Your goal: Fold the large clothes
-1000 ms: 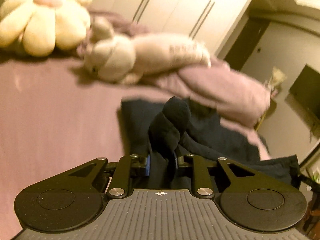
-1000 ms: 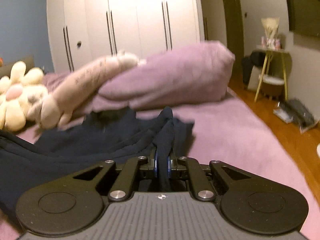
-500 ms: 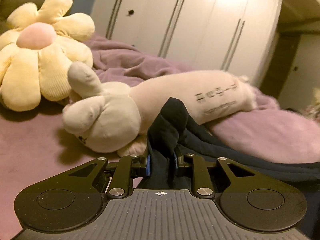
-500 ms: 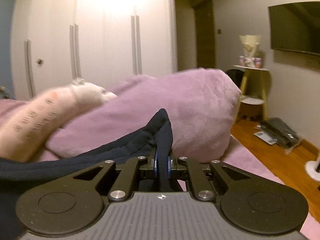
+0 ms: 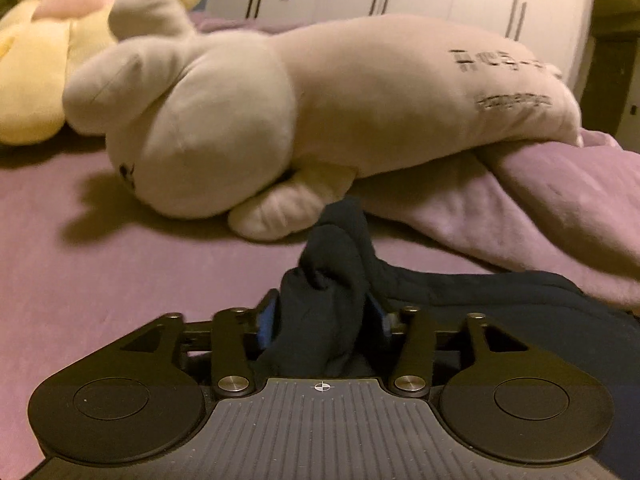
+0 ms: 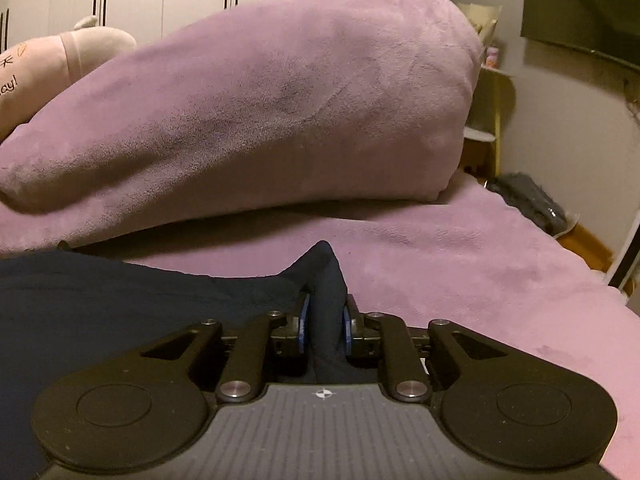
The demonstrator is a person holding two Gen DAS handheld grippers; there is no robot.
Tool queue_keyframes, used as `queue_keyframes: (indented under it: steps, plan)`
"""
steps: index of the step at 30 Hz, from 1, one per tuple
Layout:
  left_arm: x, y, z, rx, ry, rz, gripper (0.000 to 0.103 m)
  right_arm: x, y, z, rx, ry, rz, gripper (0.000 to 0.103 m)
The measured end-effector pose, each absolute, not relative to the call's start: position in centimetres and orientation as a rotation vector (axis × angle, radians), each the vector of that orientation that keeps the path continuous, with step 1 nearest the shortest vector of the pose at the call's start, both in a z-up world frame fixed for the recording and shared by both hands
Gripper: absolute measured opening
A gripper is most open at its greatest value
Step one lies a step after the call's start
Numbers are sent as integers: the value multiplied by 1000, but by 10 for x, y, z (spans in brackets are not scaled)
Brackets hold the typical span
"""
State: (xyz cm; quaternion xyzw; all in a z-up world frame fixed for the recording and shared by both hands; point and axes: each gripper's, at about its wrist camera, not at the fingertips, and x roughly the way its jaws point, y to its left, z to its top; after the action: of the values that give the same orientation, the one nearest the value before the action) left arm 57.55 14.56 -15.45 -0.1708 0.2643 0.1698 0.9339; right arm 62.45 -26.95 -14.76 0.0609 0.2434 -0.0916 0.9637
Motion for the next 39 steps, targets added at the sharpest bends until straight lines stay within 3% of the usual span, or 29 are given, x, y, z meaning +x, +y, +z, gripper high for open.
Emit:
queue_keyframes:
  steps: [3, 9, 13, 14, 20, 21, 23, 29, 34, 39]
  plan:
    - [564, 154, -146, -401, 585, 351, 71, 600, -286, -128, 221, 415, -173, 20]
    - [487, 146, -107, -392, 557, 257, 69, 505, -298, -98, 454, 260, 47, 23]
    - [453, 95, -88, -331, 461, 135, 89, 485, -245, -110, 597, 364, 348, 25]
    - [453, 85, -90, -327, 454, 130, 90, 486, -230, -116, 607, 403, 391, 25]
    - [448, 81, -109, -254, 409, 292, 85, 491, -206, -154, 423, 455, 338, 21]
    - [446, 90, -109, -235, 395, 324, 85, 493, -221, -157, 427, 453, 311, 18]
    - [442, 118, -108, -217, 404, 399, 85, 494, -259, -164, 447, 438, 246, 0]
    - [413, 161, -91, -312, 470, 451, 83, 465, -323, -162, 430, 361, 34, 0]
    - [393, 110, -73, -296, 429, 234, 90, 439, -298, -148, 412, 359, 103, 13]
    - [432, 63, -89, -189, 464, 144, 93, 456, -244, -129, 285, 383, 182, 13]
